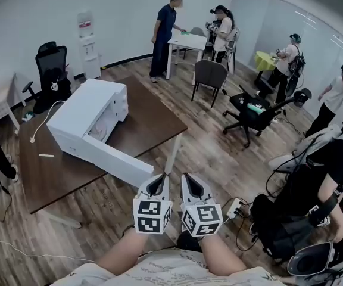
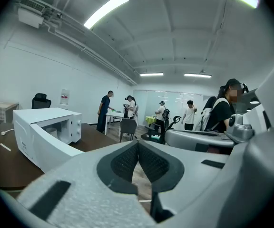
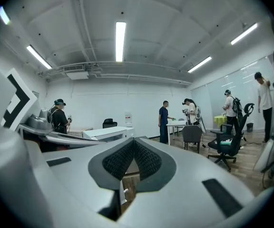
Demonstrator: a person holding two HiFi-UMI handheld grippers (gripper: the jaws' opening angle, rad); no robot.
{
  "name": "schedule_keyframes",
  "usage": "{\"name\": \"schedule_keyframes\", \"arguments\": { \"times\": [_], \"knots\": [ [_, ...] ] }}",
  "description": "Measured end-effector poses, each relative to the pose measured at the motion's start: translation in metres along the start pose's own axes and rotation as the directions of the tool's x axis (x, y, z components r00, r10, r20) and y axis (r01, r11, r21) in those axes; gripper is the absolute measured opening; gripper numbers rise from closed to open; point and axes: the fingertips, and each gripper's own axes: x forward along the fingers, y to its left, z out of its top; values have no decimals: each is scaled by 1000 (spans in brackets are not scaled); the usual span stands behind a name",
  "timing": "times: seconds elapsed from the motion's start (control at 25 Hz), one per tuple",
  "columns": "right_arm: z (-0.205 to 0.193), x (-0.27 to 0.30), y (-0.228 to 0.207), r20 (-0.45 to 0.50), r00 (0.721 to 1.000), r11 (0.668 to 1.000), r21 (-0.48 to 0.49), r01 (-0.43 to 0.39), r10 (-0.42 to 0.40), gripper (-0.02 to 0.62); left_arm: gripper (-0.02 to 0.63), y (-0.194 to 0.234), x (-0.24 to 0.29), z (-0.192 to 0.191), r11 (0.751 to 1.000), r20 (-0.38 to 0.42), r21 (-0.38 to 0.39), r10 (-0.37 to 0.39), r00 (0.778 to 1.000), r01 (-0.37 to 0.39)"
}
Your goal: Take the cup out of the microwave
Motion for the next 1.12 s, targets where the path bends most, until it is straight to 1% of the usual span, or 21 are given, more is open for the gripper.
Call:
{"name": "schedule_keyframes", "arguments": {
  "times": [0.08, 0.16, 0.24, 0.52, 0.8, 0.96, 1.12],
  "knots": [
    [0, 11, -11, -1, 1000, 1000, 2, -8, 8, 17, 14, -4, 14, 3, 1000, 1, -3, -11, 1000, 11],
    [3, 26, -25, 5, 1000, 1000, -1, -19, 19, 17, 14, -7, 33, 8, 999, 8, -23, -30, 1000, 30],
    [8, 44, -39, 18, 999, 1000, 0, -31, 31, 17, 14, -8, 54, 15, 999, 12, -22, -31, 999, 32],
    [31, 89, -99, 45, 997, 998, 0, -56, 56, 17, 14, -9, 126, 49, 1000, 32, 26, 12, 999, -13],
    [38, 127, -162, 45, 996, 997, 15, -79, 78, 17, 14, -14, 199, 60, 998, 4, 29, 58, 998, -58],
    [36, 134, -189, 30, 994, 994, 24, -107, 106, 17, 14, -25, 225, 61, 996, -13, 49, 70, 997, -69],
    [34, 146, -229, 14, 993, 993, 21, -120, 120, 17, 14, -36, 262, 59, 995, -32, 48, 87, 996, -85]
  ]
}}
